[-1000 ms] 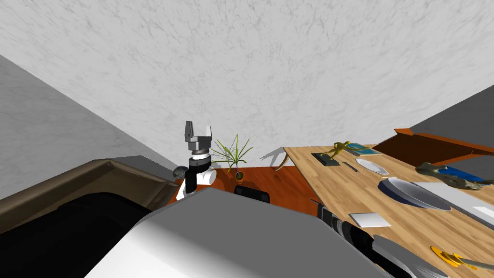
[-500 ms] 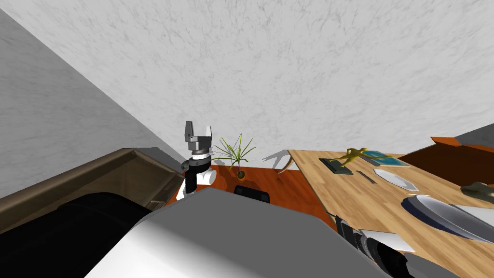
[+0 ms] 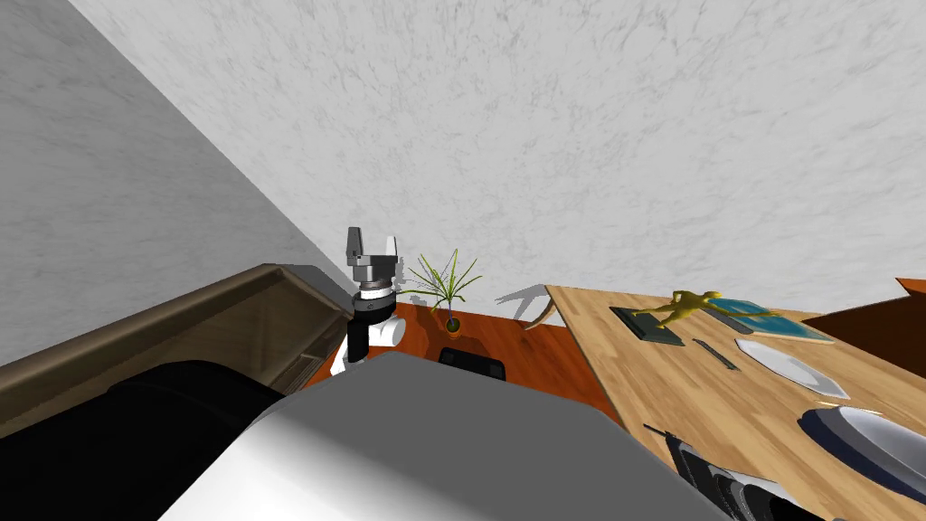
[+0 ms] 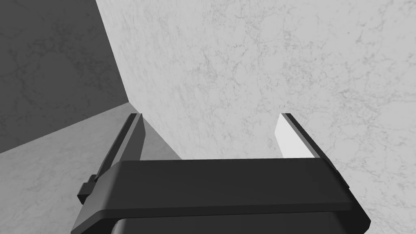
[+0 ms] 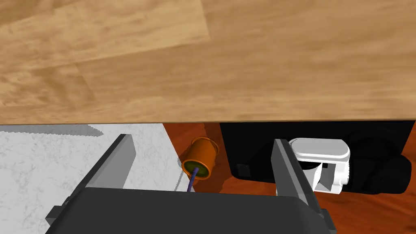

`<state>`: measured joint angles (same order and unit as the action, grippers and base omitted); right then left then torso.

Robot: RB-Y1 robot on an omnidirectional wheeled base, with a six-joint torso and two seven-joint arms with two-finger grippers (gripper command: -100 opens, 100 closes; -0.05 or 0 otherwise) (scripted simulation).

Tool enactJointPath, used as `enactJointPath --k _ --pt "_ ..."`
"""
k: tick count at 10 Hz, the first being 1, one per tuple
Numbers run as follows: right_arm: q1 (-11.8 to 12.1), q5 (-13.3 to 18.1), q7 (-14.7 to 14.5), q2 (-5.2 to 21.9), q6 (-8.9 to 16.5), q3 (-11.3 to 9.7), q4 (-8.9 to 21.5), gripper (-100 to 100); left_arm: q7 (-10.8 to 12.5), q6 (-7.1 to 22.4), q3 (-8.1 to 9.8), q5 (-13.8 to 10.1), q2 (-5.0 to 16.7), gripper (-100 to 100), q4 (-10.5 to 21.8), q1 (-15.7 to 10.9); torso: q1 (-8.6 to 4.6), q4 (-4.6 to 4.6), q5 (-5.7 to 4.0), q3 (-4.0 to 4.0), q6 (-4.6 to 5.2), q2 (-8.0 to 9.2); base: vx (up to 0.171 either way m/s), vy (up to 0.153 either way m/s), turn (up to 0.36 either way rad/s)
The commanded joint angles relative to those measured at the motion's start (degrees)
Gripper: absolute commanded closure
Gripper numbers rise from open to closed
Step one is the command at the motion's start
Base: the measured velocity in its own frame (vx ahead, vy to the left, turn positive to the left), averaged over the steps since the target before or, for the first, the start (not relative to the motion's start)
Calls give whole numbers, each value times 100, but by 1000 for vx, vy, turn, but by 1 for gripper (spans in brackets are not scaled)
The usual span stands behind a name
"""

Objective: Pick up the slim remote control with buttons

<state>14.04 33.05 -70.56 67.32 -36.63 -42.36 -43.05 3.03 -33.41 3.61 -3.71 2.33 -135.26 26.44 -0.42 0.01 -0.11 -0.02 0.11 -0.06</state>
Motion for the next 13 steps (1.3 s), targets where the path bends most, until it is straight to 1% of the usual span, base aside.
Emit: enactJointPath --k 1,2,3,4,5,6,7,8,9,10,11,12,13 --pt "42 86 -98 93 -68 -123 231 -100 0 0 0 0 0 0 0 0 0 0 0 0 0 0 -8 -96 152" --pt "54 161 -177 101 -128 -229 439 -100 0 0 0 0 0 0 0 -1 -6 1 1 1 -4 2 -23 -168 332" --pt "54 161 -177 101 -128 -229 439 -100 0 0 0 0 1 0 0 -1 -28 2 -3 3 -7 5 -17 -162 105" --pt "69 229 -245 84 -178 -329 580 -100 0 0 1 0 1 0 0 0 -29 1 -7 3 1 4 4 -148 117" --pt "69 229 -245 84 -178 -329 623 -100 0 0 0 0 1 0 0 0 -27 0 -6 -1 -3 -2 2 -103 83" --pt "99 338 -344 9 -244 -498 915 -100 0 0 0 0 0 0 0 0 -12 -1 -4 -2 -1 -4 -19 -168 261" --pt "110 378 -378 -35 -263 -561 1020 -100 0 0 0 0 1 0 0 -1 -31 0 -6 0 -6 0 -39 -267 283" --pt "110 378 -378 -35 -263 -561 1020 -100 0 0 1 0 2 0 0 -1 -63 2 -13 3 -3 6 -8 -189 50" --pt "110 378 -378 -35 -263 -561 1020 -100 0 0 1 0 1 0 0 1 -44 0 -12 0 2 -2 21 -60 -50" --pt "69 383 -408 -68 -306 -559 1103 -100 0 0 0 0 0 0 0 1 -2 -2 -3 -6 2 -11 9 -13 -11" --pt "75 382 -400 -62 -296 -559 1090 0 0 0 0 0 0 0 0 1 21 -2 3 -7 0 -12 1 -6 3" --pt "59 415 -383 -236 -152 -564 1128 -100 0 0 0 0 -1 0 0 1 29 -2 5 -6 0 -10 -11 -28 69" --pt "50 434 -372 -340 -65 -568 1150 -100 0 0 0 0 0 0 0 0 24 -1 4 -4 -1 -6 -26 -52 76"
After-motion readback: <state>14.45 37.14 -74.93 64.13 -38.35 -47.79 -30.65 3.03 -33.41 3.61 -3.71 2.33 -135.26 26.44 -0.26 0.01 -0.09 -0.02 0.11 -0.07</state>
